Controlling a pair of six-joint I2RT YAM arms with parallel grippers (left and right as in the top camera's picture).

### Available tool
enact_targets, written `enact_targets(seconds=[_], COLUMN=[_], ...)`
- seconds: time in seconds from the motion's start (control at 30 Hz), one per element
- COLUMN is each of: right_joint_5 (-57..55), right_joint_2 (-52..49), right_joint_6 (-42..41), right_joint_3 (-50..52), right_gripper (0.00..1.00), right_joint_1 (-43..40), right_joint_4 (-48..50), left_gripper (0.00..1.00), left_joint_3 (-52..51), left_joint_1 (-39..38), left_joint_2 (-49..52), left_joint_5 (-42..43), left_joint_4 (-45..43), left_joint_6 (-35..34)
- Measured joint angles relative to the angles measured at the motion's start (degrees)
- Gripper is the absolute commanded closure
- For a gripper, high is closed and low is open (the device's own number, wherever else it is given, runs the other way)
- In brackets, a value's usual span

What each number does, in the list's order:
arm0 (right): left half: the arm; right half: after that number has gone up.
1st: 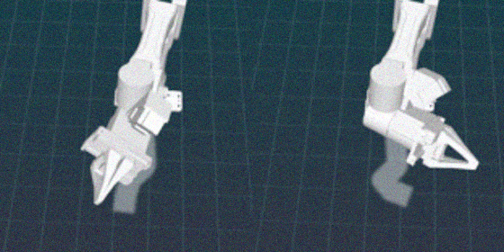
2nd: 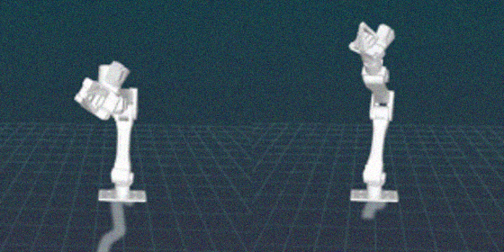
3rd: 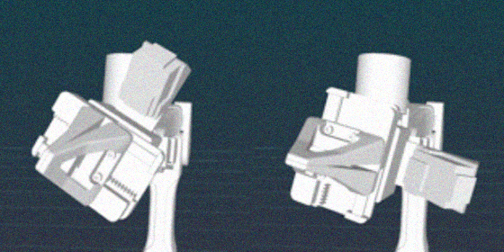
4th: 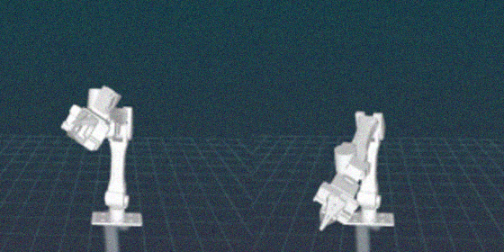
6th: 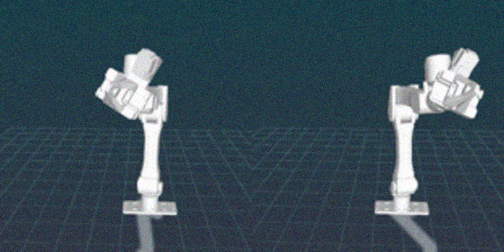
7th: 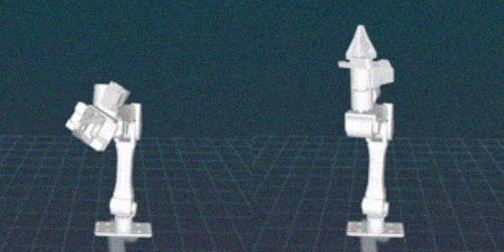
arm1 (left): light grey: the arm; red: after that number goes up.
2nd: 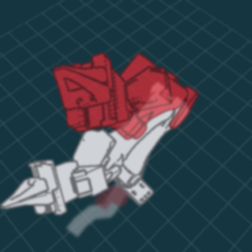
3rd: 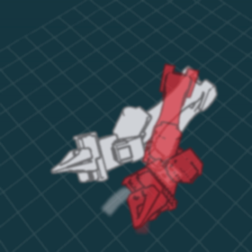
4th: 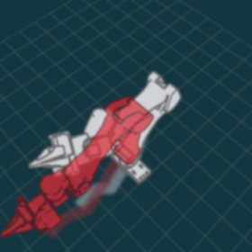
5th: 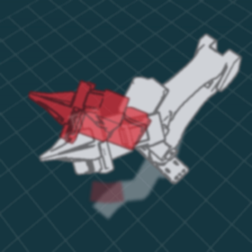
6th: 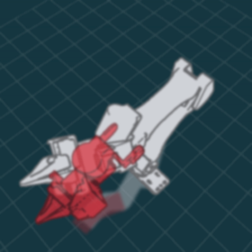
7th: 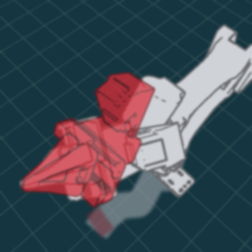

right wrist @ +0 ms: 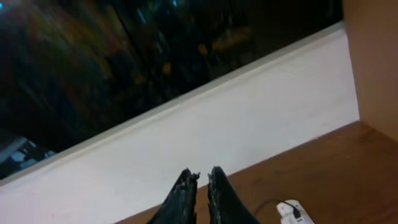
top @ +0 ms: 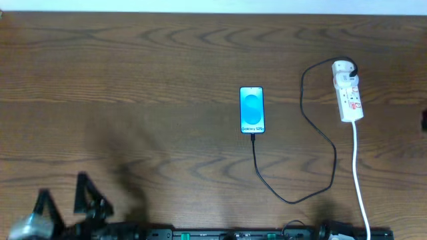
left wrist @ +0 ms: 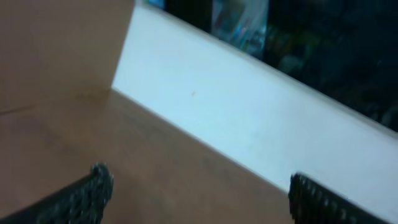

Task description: Plug charger to phone and switch on socket

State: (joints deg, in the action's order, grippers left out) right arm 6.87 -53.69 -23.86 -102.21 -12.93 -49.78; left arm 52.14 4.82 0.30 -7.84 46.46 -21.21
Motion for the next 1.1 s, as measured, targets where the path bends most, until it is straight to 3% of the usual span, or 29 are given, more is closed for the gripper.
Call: enact_targets(seconds=[0.27,0.37,0.53,1.1], right_joint_5=[0.0,0.0,0.0,0.0], right_joint_2=[6.6,8.7,11.7,18.8], right_joint_6=[0.0,0.0,0.0,-1.3], right_joint_3=[0.0,0.0,0.0,4.3], right_gripper=[0.92,0.92,0.95,0.94], right_joint_1=[0.0,0.0,0.0,0.0], right_joint_4=[2.1,2.6,3.2,8.0], left_gripper=[0.08,0.08,0.08,0.08], left_joint_3=[-33.2,-41.9,-48.1,-51.0], left_joint_1=[0.0,0.0,0.0,0.0], left_joint_2=[0.4,0.5,0.4,0.4], left_joint_5=[5.7,7.1,8.0,9.8], left_joint_4=[-35.6,-43.3,-45.2,-45.4], left_joint_6=[-0.1,-0.2,-0.2,1.9])
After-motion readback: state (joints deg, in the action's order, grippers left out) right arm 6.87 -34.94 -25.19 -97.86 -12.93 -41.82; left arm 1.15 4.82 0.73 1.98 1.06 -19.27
